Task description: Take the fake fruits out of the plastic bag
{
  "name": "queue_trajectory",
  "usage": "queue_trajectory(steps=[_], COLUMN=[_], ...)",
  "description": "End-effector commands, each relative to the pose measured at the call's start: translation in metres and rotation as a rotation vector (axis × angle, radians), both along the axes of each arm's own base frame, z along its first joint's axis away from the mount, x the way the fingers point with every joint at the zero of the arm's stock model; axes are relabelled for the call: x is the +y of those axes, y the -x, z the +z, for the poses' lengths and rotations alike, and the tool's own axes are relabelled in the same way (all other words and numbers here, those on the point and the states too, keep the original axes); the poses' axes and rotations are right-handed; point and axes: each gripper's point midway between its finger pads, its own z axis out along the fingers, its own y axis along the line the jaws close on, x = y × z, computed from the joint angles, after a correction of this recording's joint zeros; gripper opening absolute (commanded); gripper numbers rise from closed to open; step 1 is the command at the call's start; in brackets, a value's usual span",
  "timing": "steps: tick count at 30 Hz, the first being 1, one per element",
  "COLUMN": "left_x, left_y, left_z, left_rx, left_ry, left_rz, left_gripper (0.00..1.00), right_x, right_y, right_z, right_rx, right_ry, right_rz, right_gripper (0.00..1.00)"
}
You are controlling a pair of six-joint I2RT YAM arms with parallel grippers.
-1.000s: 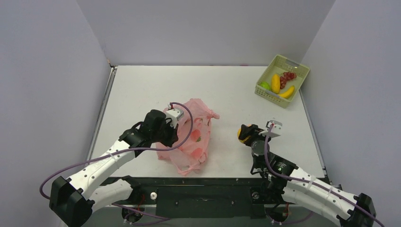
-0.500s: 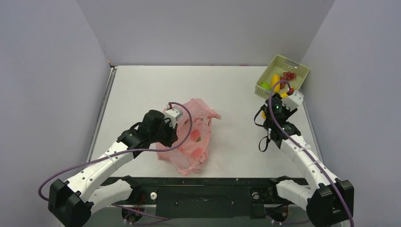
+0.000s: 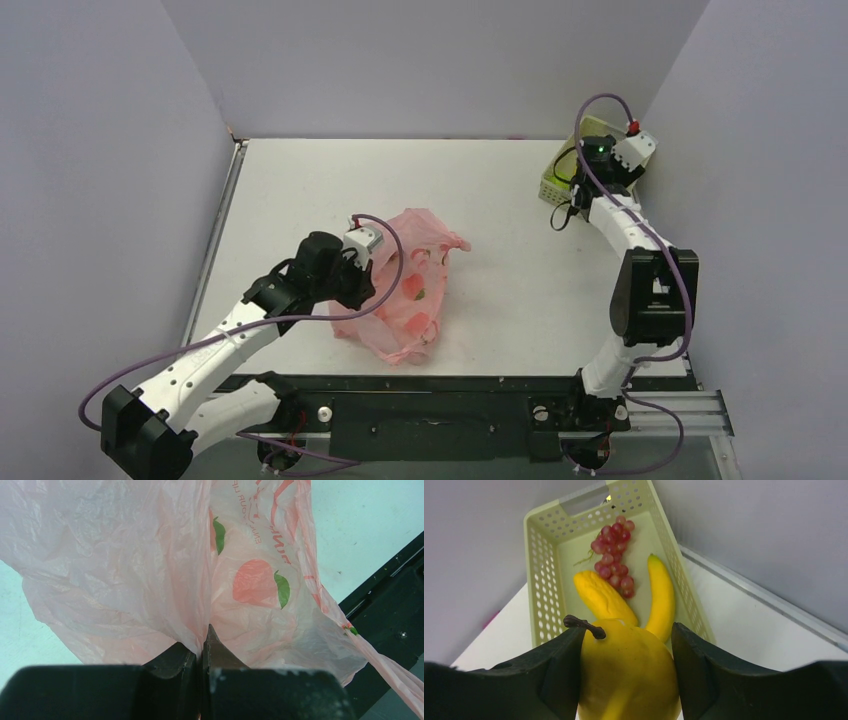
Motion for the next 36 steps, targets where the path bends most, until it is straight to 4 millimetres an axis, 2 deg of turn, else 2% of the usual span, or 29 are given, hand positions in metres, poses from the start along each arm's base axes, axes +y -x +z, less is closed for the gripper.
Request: queue_trajectory(steps=[1,2,3,5,6,7,8,9,10,11,12,13,14,15,16,18,21,25,27,28,29,30,31,32,33,34,35,36], left_x=[-0.005,-0.004,-0.004,-0.001,0.001,0.002,0.003,0.004,0.005,0.006,0.007,0.007,0.008,0.009,0.009,0.01,0.009,0.004,0.002,0.002,-0.001,-0.002,-0.006,-0.008,-0.011,-0.013,-0.016,-0.017], left_y=[-0.009,-0.01,-0.011,-0.014,-0.016,-0.017,-0.019,-0.019,-0.021,-0.022,-0.023,-0.023,-0.025,-0.025,-0.026,-0.027,-0.027,-0.024,-0.024,-0.023,-0.022,-0.021,-0.018,-0.016,-0.014,-0.012,-0.01,-0.008], left_z=[0.023,0.022,0.022,0.022,0.022,0.022,0.024,0.024,0.025,0.025,0.025,0.024,0.024,0.024,0.024,0.023,0.022,0.024,0.027,0.027,0.029,0.029,0.03,0.03,0.029,0.028,0.028,0.027], left_rx=[-0.05,-0.041,-0.036,-0.03,-0.027,-0.026,-0.029,-0.028,-0.028,-0.026,-0.023,-0.02,-0.017,-0.016,-0.013,-0.013,-0.006,0.002,-0.009,-0.009,-0.013,-0.013,-0.008,-0.008,-0.003,-0.001,-0.001,-0.002], left_ry=[0.054,0.06,0.062,0.072,0.079,0.083,0.094,0.098,0.106,0.109,0.112,0.115,0.118,0.118,0.118,0.119,0.127,0.147,0.159,0.162,0.176,0.182,0.192,0.195,0.194,0.189,0.183,0.177], left_rz=[-0.014,-0.015,-0.013,-0.004,0.004,0.008,0.015,0.017,0.023,0.025,0.03,0.031,0.036,0.039,0.042,0.047,0.036,0.011,0.003,-0.002,-0.016,-0.024,-0.044,-0.054,-0.07,-0.077,-0.09,-0.099], left_gripper=[0.0,0.0,0.0,0.0,0.0,0.0,0.0,0.0,0.0,0.0,0.0,0.0,0.0,0.0,0.0,0.0,0.0,0.0,0.0,0.0,0.0,0.0,0.0,0.0,0.0,0.0,0.0,0.0], right_x=[-0.04,-0.046,-0.056,-0.07,-0.074,-0.082,-0.085,-0.09,-0.091,-0.095,-0.096,-0.099,-0.1,-0.103,-0.103,-0.104,-0.104,-0.1,-0.096,-0.093,-0.09,-0.087,-0.082,-0.078,-0.071,-0.068,-0.061,-0.057], right_y=[-0.039,-0.044,-0.05,-0.063,-0.068,-0.073,-0.077,-0.084,-0.087,-0.093,-0.095,-0.098,-0.099,-0.101,-0.102,-0.105,-0.11,-0.108,-0.105,-0.101,-0.099,-0.094,-0.091,-0.085,-0.082,-0.074,-0.071,-0.062], right_z=[0.025,0.01,0.016,0.011,-0.005,0.005,-0.01,-0.003,-0.014,-0.008,-0.019,-0.014,-0.023,-0.02,-0.026,-0.03,-0.031,-0.034,-0.027,-0.031,-0.02,-0.026,-0.013,-0.019,-0.004,-0.01,0.008,-0.001], right_rx=[-0.037,0.0,-0.008,0.023,0.066,0.064,0.105,0.089,0.117,0.103,0.129,0.119,0.143,0.138,0.157,0.171,0.171,0.166,0.15,0.159,0.131,0.139,0.109,0.12,0.088,0.101,0.058,0.076], right_ry=[0.019,0.017,0.013,0.017,0.024,0.027,0.026,0.024,0.022,0.024,0.022,0.026,0.026,0.033,0.036,0.042,0.037,0.008,-0.001,-0.008,-0.019,-0.035,-0.035,-0.042,-0.037,-0.036,-0.028,-0.032], right_rz=[-0.02,-0.026,-0.032,-0.031,-0.028,-0.035,-0.03,-0.021,-0.014,-0.014,-0.015,-0.021,-0.02,-0.028,-0.028,-0.022,-0.016,-0.013,-0.006,-0.005,-0.008,-0.01,-0.005,-0.007,0.0,-0.007,0.003,0.005], right_gripper=[0.0,0.0,0.0,0.0,0.0,0.01,0.03,0.04,0.08,0.09,0.16,0.19,0.29,0.35,0.49,0.65,0.77,0.82,0.83,0.83,0.83,0.83,0.83,0.83,0.83,0.83,0.84,0.84])
